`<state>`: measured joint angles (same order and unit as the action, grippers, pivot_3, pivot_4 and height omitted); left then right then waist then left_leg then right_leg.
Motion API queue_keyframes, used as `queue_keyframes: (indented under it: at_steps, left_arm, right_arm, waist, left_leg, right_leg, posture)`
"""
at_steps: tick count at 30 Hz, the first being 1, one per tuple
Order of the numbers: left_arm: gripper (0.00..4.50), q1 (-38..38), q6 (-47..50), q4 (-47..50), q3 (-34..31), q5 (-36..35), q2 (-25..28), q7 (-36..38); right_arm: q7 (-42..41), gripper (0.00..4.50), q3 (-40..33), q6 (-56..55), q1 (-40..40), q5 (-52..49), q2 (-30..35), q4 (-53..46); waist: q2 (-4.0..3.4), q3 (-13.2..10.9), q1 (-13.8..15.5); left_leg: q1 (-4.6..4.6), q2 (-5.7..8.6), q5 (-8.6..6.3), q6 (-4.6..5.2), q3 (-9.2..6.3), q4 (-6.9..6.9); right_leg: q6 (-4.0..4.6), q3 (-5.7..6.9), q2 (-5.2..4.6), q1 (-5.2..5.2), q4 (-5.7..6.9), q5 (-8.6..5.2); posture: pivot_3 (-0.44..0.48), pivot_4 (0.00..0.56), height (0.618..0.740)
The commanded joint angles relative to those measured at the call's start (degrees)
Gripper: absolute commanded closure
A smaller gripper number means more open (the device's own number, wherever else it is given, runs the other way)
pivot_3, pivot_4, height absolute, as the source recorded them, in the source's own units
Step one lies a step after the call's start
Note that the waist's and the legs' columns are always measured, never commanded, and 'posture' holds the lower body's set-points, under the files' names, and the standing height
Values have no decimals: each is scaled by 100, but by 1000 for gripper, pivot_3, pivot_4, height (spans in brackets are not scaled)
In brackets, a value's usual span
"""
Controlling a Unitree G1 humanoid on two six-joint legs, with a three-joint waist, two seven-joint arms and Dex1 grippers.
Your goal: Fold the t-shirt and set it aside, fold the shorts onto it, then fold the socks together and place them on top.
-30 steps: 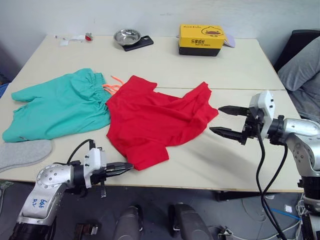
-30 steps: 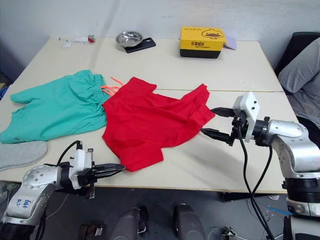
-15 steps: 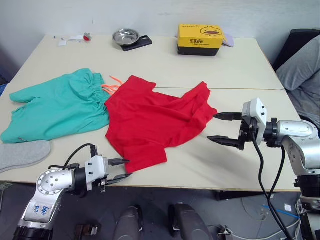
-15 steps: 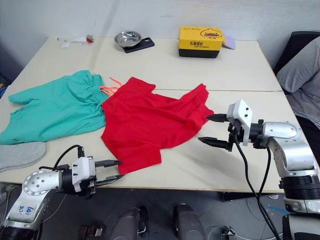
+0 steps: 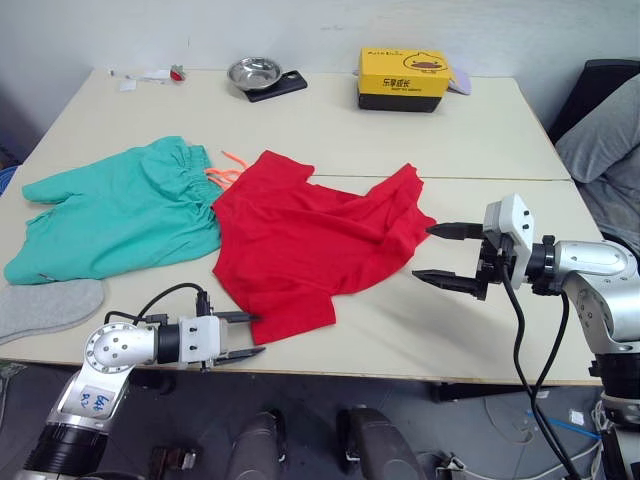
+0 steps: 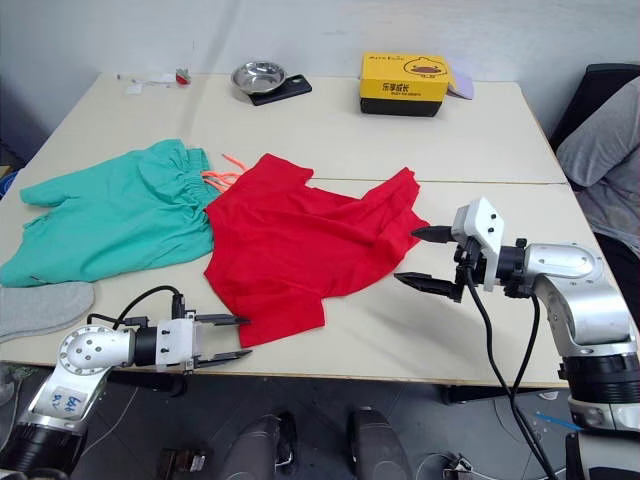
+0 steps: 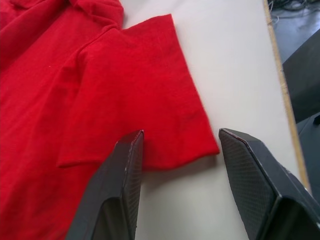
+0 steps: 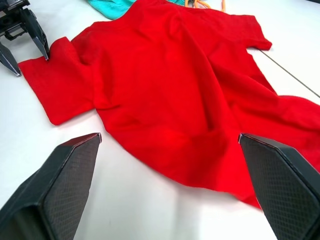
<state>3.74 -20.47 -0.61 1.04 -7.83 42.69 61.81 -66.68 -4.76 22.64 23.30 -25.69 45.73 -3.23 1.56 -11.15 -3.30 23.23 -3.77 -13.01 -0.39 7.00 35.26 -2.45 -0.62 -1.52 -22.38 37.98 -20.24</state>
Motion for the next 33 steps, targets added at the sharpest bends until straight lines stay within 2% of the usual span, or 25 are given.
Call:
queue_keyframes:
  at_steps: [1,2,5,10,11,15,19,24,27,33]
  left_arm:
    - [1990,45,-295,-214,111,203,209,141]
    - [1990,76,-336,-255,154,227,225,156]
    - [2581,178,-390,-358,342,329,244,241]
    - [4258,271,-89,-524,624,509,243,262]
    - [4476,274,-38,-536,653,495,244,267]
    - [4476,244,203,-492,669,387,235,249]
    - [4476,24,652,-27,471,-290,142,325]
    - [4476,-563,774,397,119,-672,327,411]
    - [4476,-880,818,535,-95,-754,406,345]
    - [4476,-1049,897,683,-203,-723,340,124]
  right_arm:
    - [59,0,-180,36,-1,-156,29,-256]
    - [67,0,-178,38,1,-162,30,-254]
    - [87,0,-179,45,7,-175,33,-250]
    - [98,0,-182,27,29,-193,43,-214]
    - [99,0,-182,21,33,-196,46,-204]
    - [98,0,-186,4,70,-172,66,-122]
    - [401,0,-126,565,543,-229,-20,193]
    - [794,0,595,1357,1464,406,-77,848]
    - [1163,0,871,1520,2131,708,-484,1451]
    - [1818,0,1329,631,3155,1684,-1228,3299]
  waist:
    - [-2,1,-17]
    - [-2,1,-17]
    - [-4,2,3]
    - [-21,15,37]
    - [-25,18,47]
    - [-36,31,48]
    - [-41,34,19]
    - [-38,35,-50]
    - [-38,35,-120]
    - [-38,35,-160]
  left_leg:
    - [-1,-1,0,0,0,0]
    - [-2,-1,0,0,1,-1]
    - [-2,-1,1,-1,0,-2]
    - [-4,3,3,4,1,0]
    - [-5,4,4,5,0,0]
    - [-8,6,5,7,0,0]
    - [-16,5,5,7,0,0]
    - [-10,-1,4,2,2,-6]
    - [-6,-2,3,-3,2,-14]
    - [-4,-1,4,-6,4,-15]
  right_leg:
    - [0,0,1,0,0,0]
    - [0,0,1,0,1,0]
    - [0,1,1,0,2,0]
    - [0,0,-3,4,1,0]
    - [-1,1,-4,5,1,0]
    - [-1,0,-6,9,1,1]
    - [-1,0,-5,15,2,2]
    - [7,-1,-3,-1,6,-2]
    - [17,-1,-3,-9,6,-7]
    - [19,1,-1,-12,8,-8]
  posture:
    - [0,150,740]
    - [0,150,740]
    - [0,150,740]
    - [0,150,740]
    - [0,150,740]
    - [0,150,740]
    - [0,150,740]
    - [0,150,740]
    - [0,150,740]
    - [0,150,740]
